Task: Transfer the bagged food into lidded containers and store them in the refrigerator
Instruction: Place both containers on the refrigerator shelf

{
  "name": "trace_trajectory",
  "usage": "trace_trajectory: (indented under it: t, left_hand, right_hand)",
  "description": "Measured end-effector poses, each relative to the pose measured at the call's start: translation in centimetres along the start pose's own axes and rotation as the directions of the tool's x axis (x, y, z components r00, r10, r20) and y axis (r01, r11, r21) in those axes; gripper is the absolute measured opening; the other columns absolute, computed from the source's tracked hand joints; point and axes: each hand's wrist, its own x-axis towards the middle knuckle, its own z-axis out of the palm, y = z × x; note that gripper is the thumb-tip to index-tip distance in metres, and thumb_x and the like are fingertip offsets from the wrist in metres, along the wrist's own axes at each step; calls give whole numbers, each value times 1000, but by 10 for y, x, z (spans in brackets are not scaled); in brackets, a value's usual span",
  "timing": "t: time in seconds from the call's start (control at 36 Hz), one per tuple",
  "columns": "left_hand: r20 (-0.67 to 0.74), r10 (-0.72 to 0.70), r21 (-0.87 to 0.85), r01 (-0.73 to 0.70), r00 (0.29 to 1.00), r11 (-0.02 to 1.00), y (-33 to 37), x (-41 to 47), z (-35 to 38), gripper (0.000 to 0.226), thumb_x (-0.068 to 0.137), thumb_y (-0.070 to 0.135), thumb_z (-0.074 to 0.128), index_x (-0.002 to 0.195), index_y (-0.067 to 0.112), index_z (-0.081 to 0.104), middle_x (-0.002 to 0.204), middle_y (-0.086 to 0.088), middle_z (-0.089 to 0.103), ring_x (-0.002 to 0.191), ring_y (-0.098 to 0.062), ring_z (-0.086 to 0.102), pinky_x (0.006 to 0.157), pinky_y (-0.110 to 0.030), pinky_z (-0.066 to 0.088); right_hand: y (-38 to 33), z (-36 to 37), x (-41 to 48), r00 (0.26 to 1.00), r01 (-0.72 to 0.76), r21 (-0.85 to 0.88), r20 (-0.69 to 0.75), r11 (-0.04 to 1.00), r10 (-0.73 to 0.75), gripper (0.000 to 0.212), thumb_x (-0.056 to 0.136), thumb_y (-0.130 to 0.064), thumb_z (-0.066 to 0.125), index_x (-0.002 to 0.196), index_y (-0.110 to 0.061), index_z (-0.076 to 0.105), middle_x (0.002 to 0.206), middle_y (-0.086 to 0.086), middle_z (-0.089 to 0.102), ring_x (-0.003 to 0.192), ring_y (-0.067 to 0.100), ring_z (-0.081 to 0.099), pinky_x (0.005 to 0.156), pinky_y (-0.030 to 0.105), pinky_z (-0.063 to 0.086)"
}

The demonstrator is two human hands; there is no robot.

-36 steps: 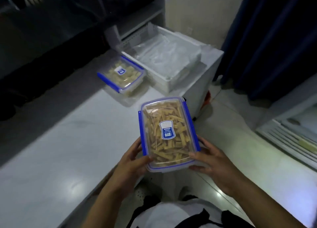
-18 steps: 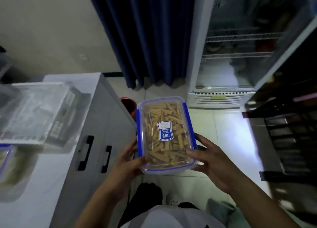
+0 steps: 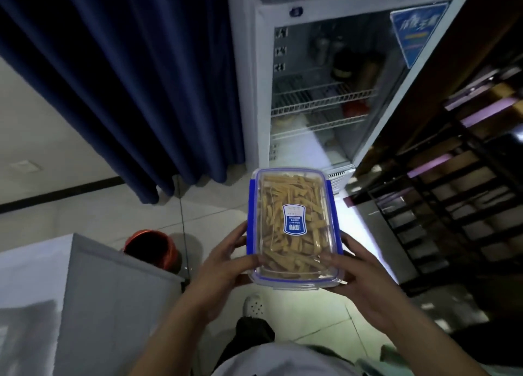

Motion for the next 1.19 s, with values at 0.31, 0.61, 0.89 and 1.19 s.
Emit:
trace_trajectory:
  t: [0.31, 0.61, 0.89, 1.19]
  left_hand:
    - [189, -79, 127, 55, 979, 990, 83, 132, 2, 84, 72, 35, 85, 143, 51, 44, 131, -2, 63, 113, -22, 68, 91, -46, 59]
    - [-315, 315, 273, -233, 895, 933, 184, 333, 1, 79, 85, 22, 80, 150, 29, 36, 125, 19, 52, 98, 10, 60, 75, -11, 50]
    - [-450, 481, 341, -353, 753, 871, 211, 407, -4, 51, 87, 20, 78, 132, 21, 54, 115, 12, 69, 94, 2, 68, 74, -12, 54]
    - [-391, 499, 394, -349, 773, 850, 212, 410, -16, 41, 88, 31, 76, 120, 25, 51, 109, 13, 68, 90, 6, 67, 74, -15, 54]
  right_hand:
    - [-47, -23, 62, 981, 89, 163, -186, 983, -58, 75, 50, -35, 94, 120, -29, 70, 118, 11, 72, 101, 37, 72, 81, 51, 58]
    - [-115, -84, 142, 962, 112, 222, -269, 969, -49, 86, 38, -40, 99, 118, -26, 71, 119, 12, 72, 102, 42, 70, 88, 62, 55]
    - [-151, -138, 203, 959, 121, 277, -281, 953, -40, 63, 59, -28, 86, 120, -24, 69, 118, 12, 72, 100, 41, 71, 79, 53, 59]
    - [-158, -137, 199, 934, 200, 304, -345, 931, -88, 59, 59, -30, 87, 116, -25, 70, 119, 9, 72, 100, 37, 72, 78, 51, 58]
